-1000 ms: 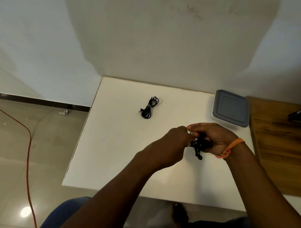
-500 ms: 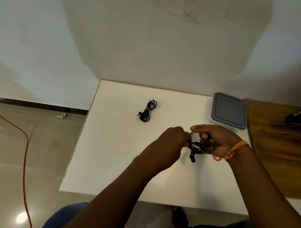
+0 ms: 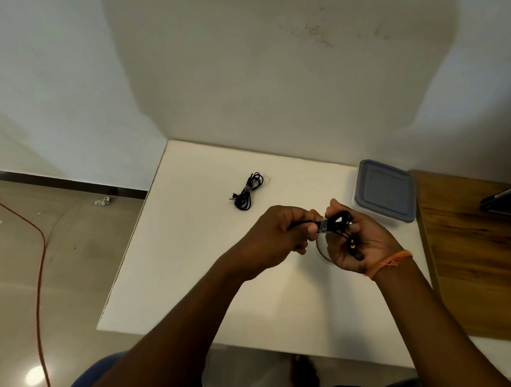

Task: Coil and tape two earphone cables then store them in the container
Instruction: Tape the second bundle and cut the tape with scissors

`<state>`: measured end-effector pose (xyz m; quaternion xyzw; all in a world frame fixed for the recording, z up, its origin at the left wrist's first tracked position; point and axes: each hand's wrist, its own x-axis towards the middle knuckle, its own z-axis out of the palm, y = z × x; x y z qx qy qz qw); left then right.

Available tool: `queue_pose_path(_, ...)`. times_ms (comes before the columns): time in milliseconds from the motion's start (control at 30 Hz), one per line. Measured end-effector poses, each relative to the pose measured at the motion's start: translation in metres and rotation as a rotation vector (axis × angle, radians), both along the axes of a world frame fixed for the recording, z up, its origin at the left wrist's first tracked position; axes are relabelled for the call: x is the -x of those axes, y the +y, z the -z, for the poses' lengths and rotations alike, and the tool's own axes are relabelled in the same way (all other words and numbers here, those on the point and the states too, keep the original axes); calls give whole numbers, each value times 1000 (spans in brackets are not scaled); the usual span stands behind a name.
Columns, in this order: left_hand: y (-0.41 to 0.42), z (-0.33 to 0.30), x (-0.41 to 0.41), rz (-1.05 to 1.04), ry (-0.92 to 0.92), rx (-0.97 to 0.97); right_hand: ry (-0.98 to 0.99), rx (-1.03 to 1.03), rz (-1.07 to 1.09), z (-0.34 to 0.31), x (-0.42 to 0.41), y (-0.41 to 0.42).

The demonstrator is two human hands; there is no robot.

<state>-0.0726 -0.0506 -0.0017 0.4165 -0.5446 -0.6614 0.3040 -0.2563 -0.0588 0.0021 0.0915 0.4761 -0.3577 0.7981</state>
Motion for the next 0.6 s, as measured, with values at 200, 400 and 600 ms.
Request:
queue_pose_path(200,1,-2,-4,131,34,-22,-89,143,210,-6,13,-4)
queue_pose_path(400,-2,-1,-6,44,108,-131,458,519,-27,-8,20,-8)
queue_pose_path(600,-7,3,-10,-142,79,-172,1208,1001,-72,-19,3,-4)
